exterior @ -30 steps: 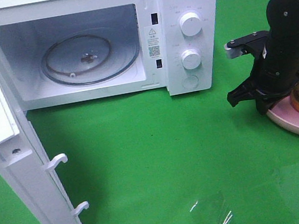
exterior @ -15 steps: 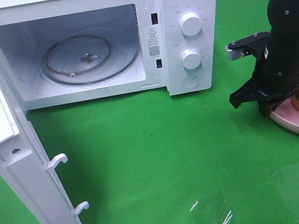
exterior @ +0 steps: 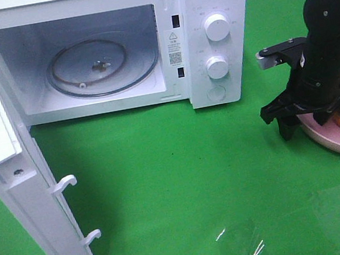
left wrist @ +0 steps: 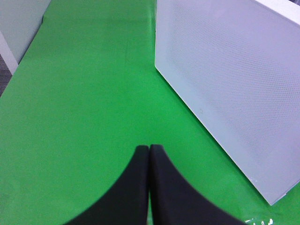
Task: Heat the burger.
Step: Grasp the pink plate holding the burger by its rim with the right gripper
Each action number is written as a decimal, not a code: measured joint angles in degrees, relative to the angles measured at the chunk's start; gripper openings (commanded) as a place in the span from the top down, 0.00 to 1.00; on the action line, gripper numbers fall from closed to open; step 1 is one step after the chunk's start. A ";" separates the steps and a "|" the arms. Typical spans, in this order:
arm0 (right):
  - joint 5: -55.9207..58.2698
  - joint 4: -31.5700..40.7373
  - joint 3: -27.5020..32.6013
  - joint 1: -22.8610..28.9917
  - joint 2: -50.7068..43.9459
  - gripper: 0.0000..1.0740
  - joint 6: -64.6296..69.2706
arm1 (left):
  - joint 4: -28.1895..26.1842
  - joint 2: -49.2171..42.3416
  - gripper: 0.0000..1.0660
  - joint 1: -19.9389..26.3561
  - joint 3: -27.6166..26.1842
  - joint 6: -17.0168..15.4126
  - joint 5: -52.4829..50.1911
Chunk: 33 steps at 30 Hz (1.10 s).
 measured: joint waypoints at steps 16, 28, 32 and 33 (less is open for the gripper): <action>1.49 -8.48 0.17 5.90 2.41 0.40 7.45 | 0.00 0.00 1.00 0.00 0.00 0.00 0.00; 2.52 -11.80 -0.06 5.90 3.55 1.00 6.99 | 0.00 0.00 1.00 0.00 0.00 0.00 0.00; 3.55 -12.26 -0.34 5.84 3.55 1.00 6.13 | 0.00 0.00 1.00 0.00 0.00 0.00 0.00; 3.61 -12.26 -0.34 5.84 3.38 1.00 6.02 | 0.00 0.00 1.00 0.00 0.00 0.00 0.00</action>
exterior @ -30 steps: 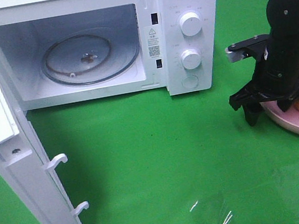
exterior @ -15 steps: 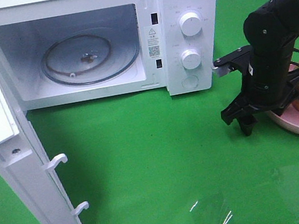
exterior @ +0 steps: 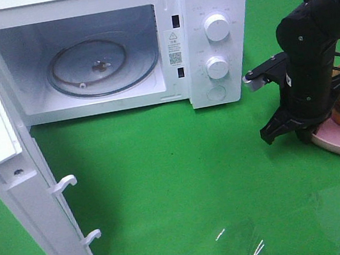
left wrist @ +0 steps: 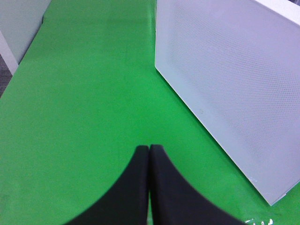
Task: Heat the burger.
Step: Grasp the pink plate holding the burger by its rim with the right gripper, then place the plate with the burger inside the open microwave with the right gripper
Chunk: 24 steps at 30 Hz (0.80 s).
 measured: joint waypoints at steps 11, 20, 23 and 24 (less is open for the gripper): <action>0.86 -1.72 5.16 4.58 -6.02 1.00 -0.80 | 0.00 0.00 1.00 0.00 0.00 0.00 0.00; 0.40 -3.61 12.09 14.21 -15.01 1.00 -0.06 | 0.00 0.00 1.00 0.00 0.00 0.00 0.00; 0.69 -4.07 13.29 16.39 -17.19 1.00 -0.06 | 0.00 0.00 1.00 0.00 0.00 0.00 0.00; 0.86 -4.53 13.98 17.59 -18.45 1.00 -0.11 | 0.00 0.00 1.00 0.00 0.00 0.00 0.00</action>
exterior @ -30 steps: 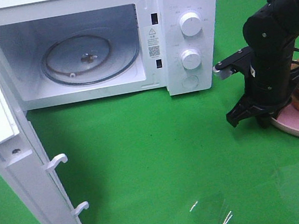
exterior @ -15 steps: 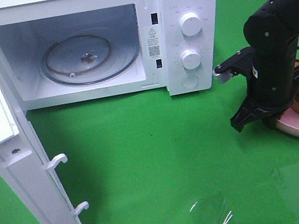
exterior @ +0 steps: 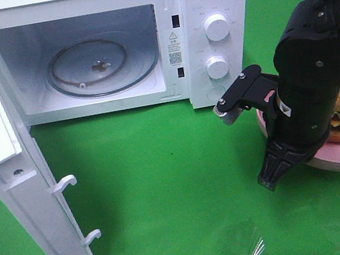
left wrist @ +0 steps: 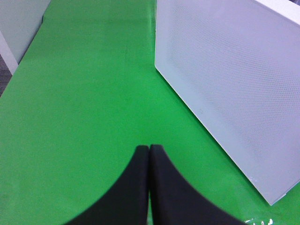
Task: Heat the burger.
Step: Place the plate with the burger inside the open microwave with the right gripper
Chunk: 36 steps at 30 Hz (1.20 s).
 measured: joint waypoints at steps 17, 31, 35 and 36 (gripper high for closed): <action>2.86 0.29 3.09 19.02 -10.89 1.00 -21.14 | 0.00 0.00 1.00 0.00 0.00 0.00 0.00; 0.17 1.03 3.21 19.77 -10.89 1.00 -37.99 | 0.00 0.00 1.00 0.00 0.00 0.00 0.00; -3.15 1.03 3.21 19.77 -10.89 1.00 -41.02 | 0.00 0.00 1.00 0.00 0.00 0.00 0.00; -3.15 1.03 3.21 19.77 -10.89 1.00 -41.02 | 0.00 0.00 1.00 0.00 0.00 0.00 0.00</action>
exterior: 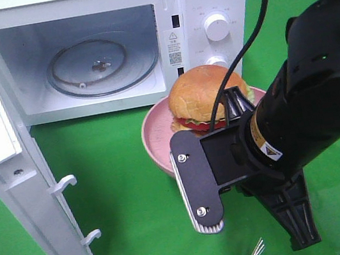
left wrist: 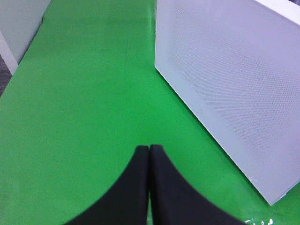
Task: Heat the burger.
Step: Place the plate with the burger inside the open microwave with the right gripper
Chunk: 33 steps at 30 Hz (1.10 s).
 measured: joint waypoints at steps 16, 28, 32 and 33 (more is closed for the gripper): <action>-11.69 2.64 0.00 0.00 0.11 1.00 -20.57 | 0.00 0.00 1.00 0.00 0.00 0.00 0.00; -13.52 8.42 -7.56 -1.95 8.14 1.00 -32.26 | 0.00 0.00 1.00 0.00 0.00 0.00 0.00; -13.46 13.29 -11.12 -4.13 10.31 1.00 -37.99 | 0.00 0.00 1.00 0.00 0.00 0.00 0.00; -12.72 18.28 -13.87 -5.67 11.92 1.00 -43.77 | 0.00 0.00 1.00 0.00 0.00 0.00 0.00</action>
